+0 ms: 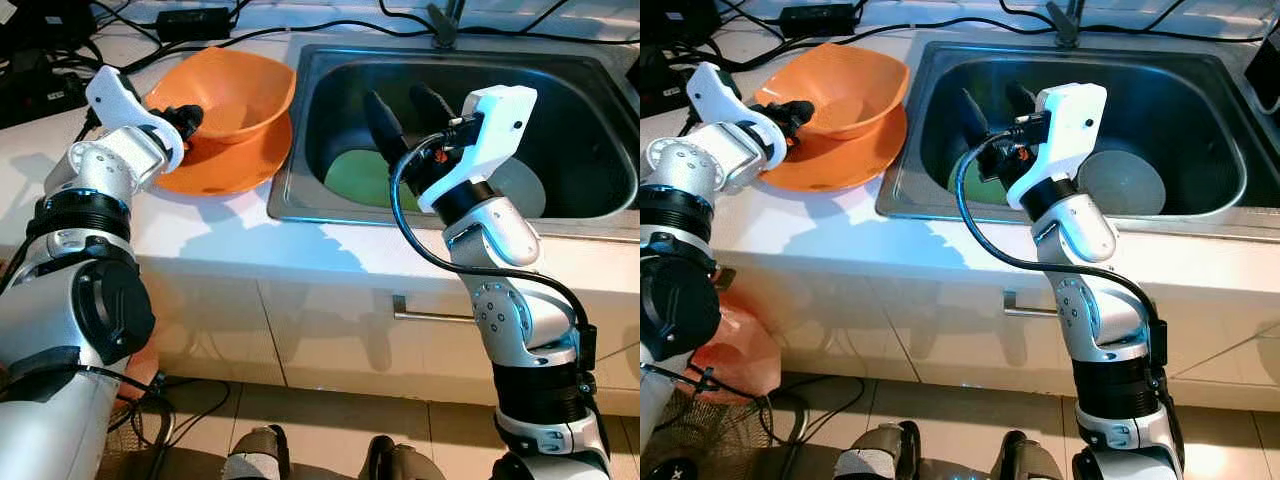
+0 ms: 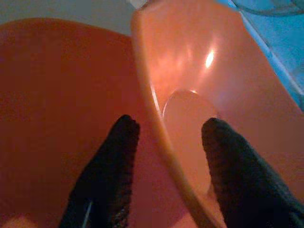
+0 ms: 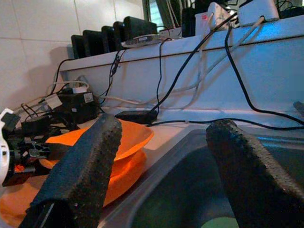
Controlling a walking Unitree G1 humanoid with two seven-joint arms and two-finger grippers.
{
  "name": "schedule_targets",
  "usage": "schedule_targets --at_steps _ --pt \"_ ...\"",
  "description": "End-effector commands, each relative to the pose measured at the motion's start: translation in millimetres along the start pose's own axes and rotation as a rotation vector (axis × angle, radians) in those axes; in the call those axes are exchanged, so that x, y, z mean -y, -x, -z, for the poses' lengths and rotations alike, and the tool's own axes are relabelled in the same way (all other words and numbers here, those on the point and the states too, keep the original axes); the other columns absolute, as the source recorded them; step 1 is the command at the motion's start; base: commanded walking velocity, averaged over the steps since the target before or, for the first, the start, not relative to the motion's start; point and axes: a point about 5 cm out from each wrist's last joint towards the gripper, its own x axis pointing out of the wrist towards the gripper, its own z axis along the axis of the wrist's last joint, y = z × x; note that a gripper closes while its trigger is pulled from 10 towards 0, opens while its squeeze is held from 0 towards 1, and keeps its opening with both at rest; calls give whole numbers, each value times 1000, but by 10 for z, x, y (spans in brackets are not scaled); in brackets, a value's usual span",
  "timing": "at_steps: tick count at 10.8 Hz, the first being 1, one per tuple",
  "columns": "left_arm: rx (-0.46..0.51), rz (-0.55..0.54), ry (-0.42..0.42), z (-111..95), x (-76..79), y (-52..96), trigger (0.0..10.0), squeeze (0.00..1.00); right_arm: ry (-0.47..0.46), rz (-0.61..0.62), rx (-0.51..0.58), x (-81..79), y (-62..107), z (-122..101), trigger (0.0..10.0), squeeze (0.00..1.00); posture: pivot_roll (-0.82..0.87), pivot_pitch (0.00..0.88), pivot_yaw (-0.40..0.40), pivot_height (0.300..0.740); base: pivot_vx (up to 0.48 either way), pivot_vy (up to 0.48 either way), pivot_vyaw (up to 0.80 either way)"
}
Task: Kitchen organization
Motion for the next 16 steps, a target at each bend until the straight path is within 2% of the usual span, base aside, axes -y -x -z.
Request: schedule_targets --at_steps 1,2,3,4,7,10,12,14,15,16 --pt "-5 -19 18 -9 -38 3 0 0 9 13 5 21 24 -28 10000 0 132 147 67 740 0 0 0" --pt "-2 -22 22 -9 -46 2 0 0 9 14 5 25 23 -28 10000 0 131 147 66 740 0 0 0" --pt "73 -42 39 -91 -76 15 0 0 10 19 5 35 24 -28 10000 0 129 146 63 740 0 0 0" --pt "85 -30 60 -99 -74 17 0 0 10 23 1 44 27 -22 10000 0 130 146 59 740 0 0 0" --pt "148 64 68 -122 -16 19 0 0 1 41 -2 71 4 -11 10000 0 133 144 58 740 0 0 0" --pt "107 64 102 -29 -41 -1 0 0 0 48 -6 82 6 -6 10000 0 132 142 59 740 0 0 0" --pt "156 129 96 -93 38 13 0 0 -6 56 -10 94 7 0 10000 0 135 142 58 740 0 0 0" --pt "237 369 131 -87 200 48 0 0 -55 56 -22 82 -4 32 10000 0 134 145 57 740 0 0 0" --pt "267 448 149 -71 243 74 0 0 -98 50 -36 73 -4 54 10000 0 133 145 55 740 0 0 0" --pt "287 554 204 -71 329 123 0 0 -162 41 -52 69 9 78 10000 0 132 146 53 740 0 0 0"
